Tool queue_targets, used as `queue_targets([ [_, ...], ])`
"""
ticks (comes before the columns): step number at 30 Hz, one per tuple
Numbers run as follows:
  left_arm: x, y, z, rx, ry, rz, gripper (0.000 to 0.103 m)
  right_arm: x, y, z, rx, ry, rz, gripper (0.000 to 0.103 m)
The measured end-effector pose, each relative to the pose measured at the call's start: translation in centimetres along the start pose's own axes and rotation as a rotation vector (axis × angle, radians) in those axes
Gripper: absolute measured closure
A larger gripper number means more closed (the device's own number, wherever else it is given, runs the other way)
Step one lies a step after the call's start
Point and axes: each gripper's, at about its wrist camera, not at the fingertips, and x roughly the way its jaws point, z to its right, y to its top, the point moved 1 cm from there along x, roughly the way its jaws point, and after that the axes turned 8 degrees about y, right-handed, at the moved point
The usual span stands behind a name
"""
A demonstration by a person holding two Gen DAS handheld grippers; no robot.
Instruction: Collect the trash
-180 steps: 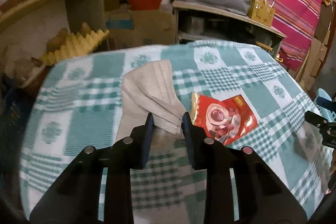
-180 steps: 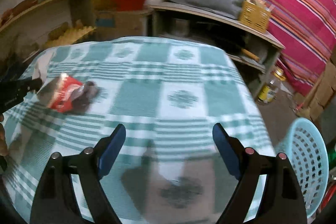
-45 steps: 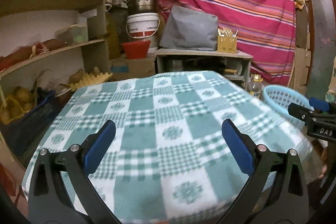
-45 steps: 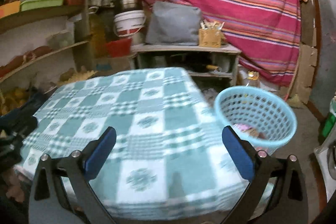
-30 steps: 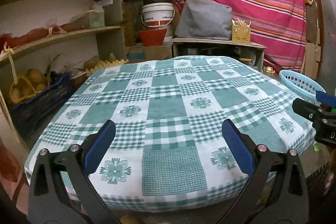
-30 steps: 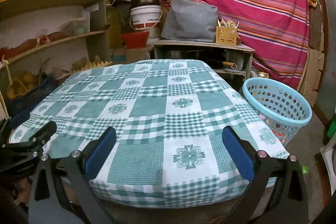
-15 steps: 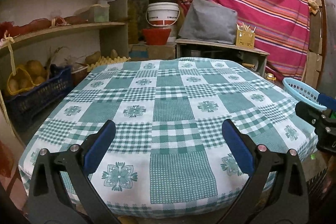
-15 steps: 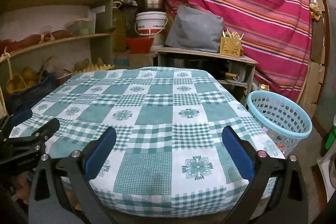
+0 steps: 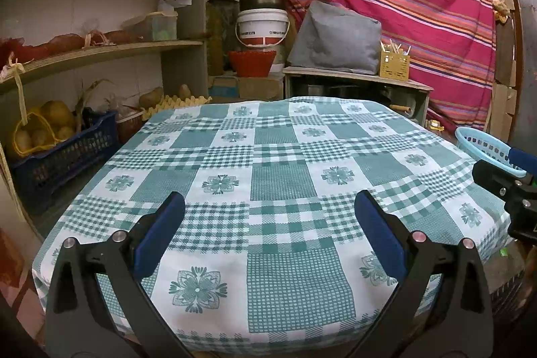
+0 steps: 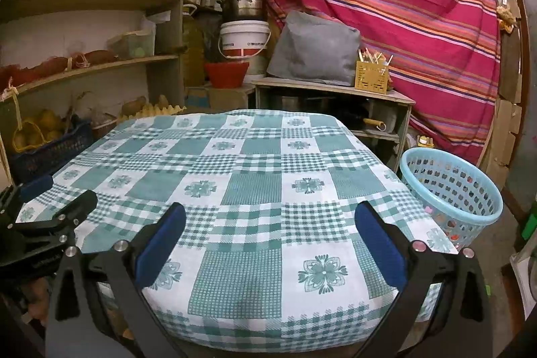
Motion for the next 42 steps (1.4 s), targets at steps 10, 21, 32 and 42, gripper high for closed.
queue_targets([
  [10,0.0,0.0,-0.2,-0.005,0.005,-0.001,0.005,-0.1,0.0,0.2,0.010,0.000,0.000,0.005],
  [21,0.0,0.0,-0.1,-0.001,0.009,0.002,0.005,-0.1,0.2,0.9,0.017,-0.005,0.000,0.005],
  [32,0.0,0.1,-0.1,0.000,0.010,0.005,0.005,-0.2,0.1,1.0,0.016,-0.005,0.001,0.005],
  [42,-0.1,0.2,-0.2,0.002,0.012,0.009,0.005,-0.2,0.1,1.1,0.014,-0.005,0.002,0.005],
])
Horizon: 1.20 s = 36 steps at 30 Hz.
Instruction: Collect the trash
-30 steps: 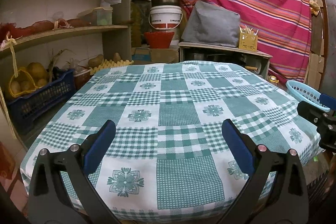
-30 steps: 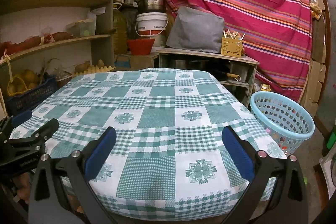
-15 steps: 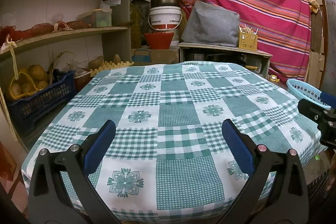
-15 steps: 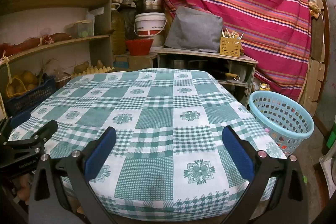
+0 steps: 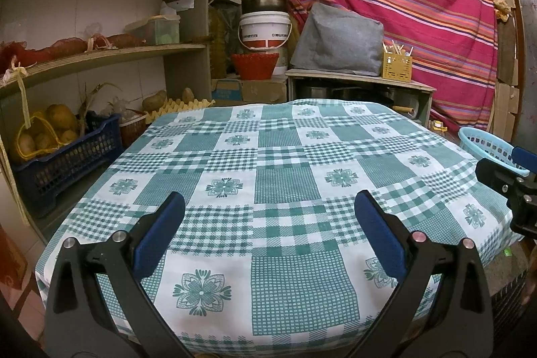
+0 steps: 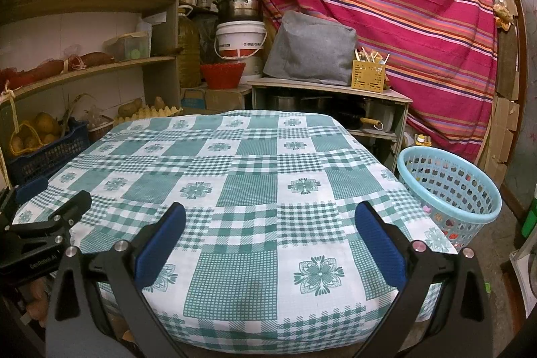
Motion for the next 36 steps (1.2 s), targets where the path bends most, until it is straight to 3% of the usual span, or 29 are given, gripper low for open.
queue_targets([
  [36,-0.22,0.27,-0.32,0.007,0.006,0.011,0.005,-0.02,0.07,-0.09,-0.005,-0.001,-0.001,0.005],
])
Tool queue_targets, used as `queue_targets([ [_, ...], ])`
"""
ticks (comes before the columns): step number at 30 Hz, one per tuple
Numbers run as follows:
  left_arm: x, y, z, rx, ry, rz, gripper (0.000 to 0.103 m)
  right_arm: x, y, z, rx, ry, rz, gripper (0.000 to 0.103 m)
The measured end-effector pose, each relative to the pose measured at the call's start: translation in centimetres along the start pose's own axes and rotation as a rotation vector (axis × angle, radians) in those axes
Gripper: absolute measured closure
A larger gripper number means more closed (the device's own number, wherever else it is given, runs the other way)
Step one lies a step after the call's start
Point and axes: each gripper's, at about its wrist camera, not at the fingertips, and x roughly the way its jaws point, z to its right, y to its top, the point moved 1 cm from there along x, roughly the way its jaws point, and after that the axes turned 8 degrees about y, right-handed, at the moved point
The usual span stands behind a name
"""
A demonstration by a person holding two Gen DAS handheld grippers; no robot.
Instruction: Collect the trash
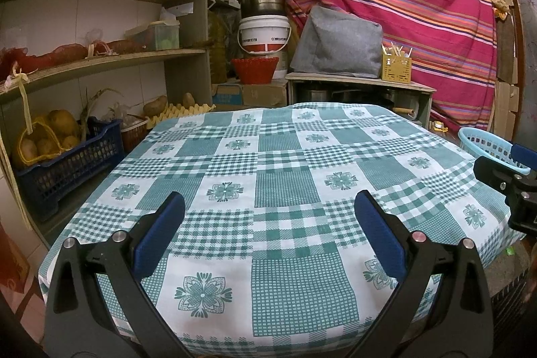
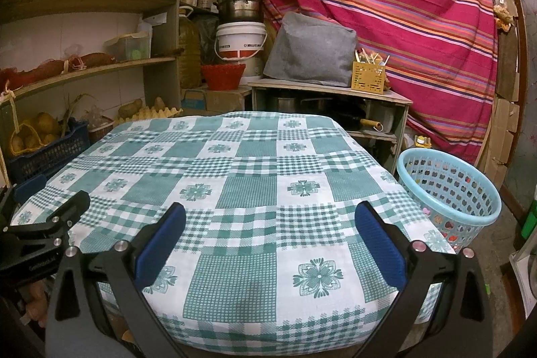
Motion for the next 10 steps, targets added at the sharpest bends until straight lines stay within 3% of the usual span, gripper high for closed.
queue_targets([
  [10,0.00,0.36,-0.05,0.013,-0.001,0.000,0.005,0.03,0.05,-0.06,-0.002,-0.002,0.001,0.005],
])
